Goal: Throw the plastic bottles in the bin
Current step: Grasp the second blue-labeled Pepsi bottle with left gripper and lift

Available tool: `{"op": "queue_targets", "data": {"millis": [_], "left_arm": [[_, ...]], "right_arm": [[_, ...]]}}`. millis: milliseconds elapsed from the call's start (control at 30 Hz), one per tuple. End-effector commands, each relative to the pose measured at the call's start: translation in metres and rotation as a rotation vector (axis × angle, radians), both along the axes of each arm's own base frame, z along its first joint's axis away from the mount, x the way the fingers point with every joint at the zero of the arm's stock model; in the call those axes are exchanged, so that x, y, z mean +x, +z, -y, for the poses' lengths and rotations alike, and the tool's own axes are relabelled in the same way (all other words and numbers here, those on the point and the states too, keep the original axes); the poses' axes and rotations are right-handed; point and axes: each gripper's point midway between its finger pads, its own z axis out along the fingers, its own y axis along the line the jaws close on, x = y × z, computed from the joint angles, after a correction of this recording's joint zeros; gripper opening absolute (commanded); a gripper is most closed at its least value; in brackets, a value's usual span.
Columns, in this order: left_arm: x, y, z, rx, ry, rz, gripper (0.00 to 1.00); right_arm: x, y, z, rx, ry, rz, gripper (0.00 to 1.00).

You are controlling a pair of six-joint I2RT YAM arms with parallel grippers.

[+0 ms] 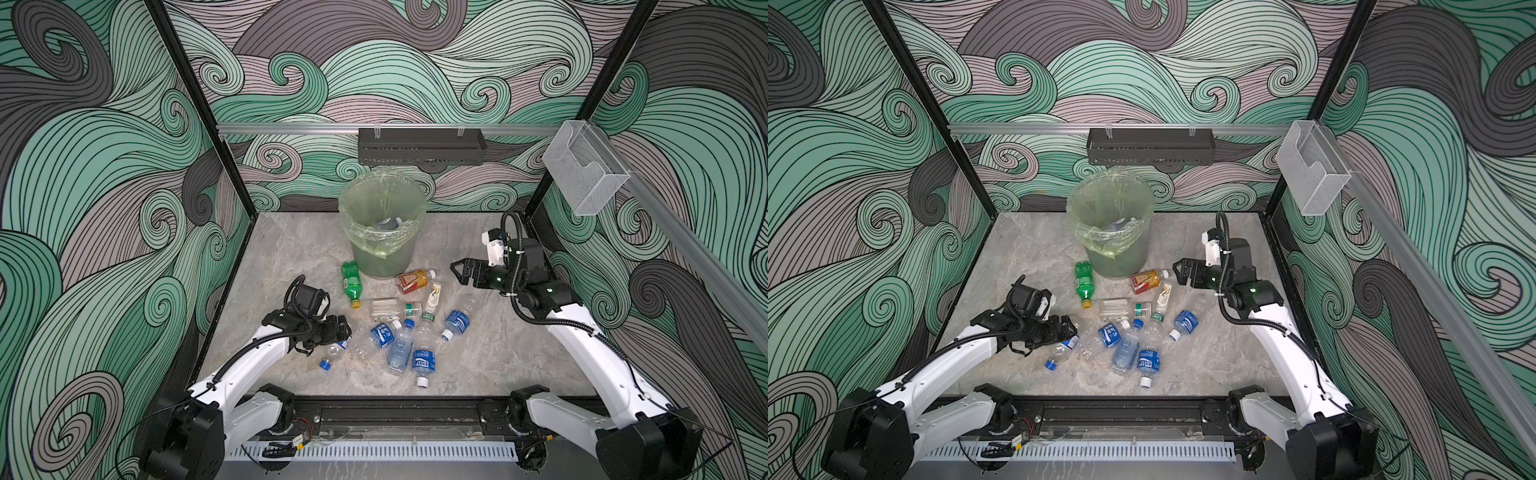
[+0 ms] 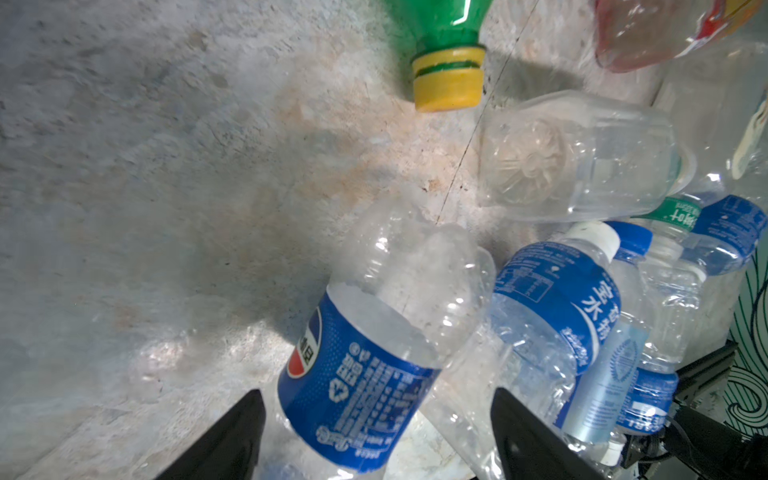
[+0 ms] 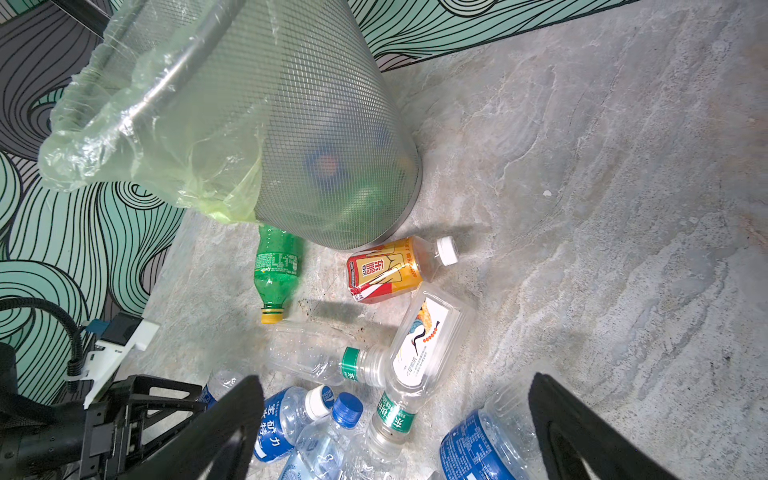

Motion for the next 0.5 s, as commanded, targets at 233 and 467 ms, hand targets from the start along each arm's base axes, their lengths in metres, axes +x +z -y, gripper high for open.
{"op": "queue_targets", "data": {"millis": [233,467], "left_arm": [[0.007,-0.013,0.008,0.0,-0.001,0.0,0.79],[0.007,-0.027,0.005,0.032,0.011,-0.035,0.71]], "right_arm": [[-0.001,-0.005,0.008,-0.008,-0.037,0.008,1.0],[-0.002,-0.007,0.009,-0.008,-0.042,0.002,1.0]]}}
